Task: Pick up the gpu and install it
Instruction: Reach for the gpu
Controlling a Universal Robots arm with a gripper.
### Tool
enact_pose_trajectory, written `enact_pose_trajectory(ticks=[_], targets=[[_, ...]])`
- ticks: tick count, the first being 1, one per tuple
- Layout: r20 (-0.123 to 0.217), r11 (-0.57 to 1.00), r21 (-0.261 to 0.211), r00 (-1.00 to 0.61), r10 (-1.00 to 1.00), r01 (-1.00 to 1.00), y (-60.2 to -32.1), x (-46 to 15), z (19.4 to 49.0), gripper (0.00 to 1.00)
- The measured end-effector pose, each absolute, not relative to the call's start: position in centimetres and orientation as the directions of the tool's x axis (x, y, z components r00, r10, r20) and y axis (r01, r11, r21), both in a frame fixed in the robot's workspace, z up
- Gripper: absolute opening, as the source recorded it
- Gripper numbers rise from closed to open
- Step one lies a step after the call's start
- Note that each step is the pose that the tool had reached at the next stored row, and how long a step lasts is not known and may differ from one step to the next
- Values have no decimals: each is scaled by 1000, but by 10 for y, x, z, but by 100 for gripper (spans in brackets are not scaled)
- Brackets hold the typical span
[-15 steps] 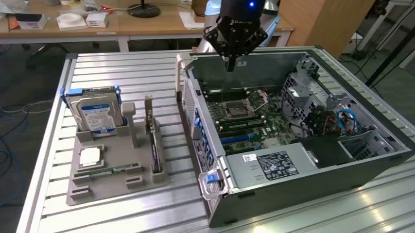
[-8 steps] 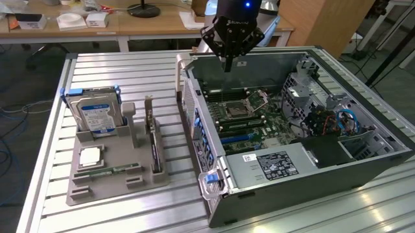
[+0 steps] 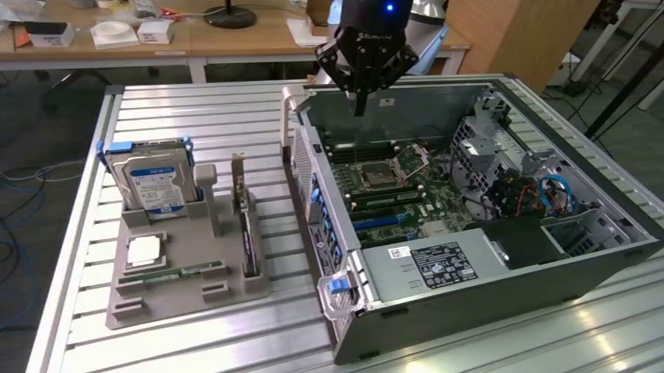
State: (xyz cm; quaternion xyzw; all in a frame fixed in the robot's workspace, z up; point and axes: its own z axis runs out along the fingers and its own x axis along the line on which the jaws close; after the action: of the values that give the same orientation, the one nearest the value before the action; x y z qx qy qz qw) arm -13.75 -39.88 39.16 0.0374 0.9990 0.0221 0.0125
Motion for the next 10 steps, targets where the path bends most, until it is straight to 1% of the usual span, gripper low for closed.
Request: enact_pose_trajectory(ticks=[10], targets=[[-23,996,45,-997,75,74,-399,-145,391,11]])
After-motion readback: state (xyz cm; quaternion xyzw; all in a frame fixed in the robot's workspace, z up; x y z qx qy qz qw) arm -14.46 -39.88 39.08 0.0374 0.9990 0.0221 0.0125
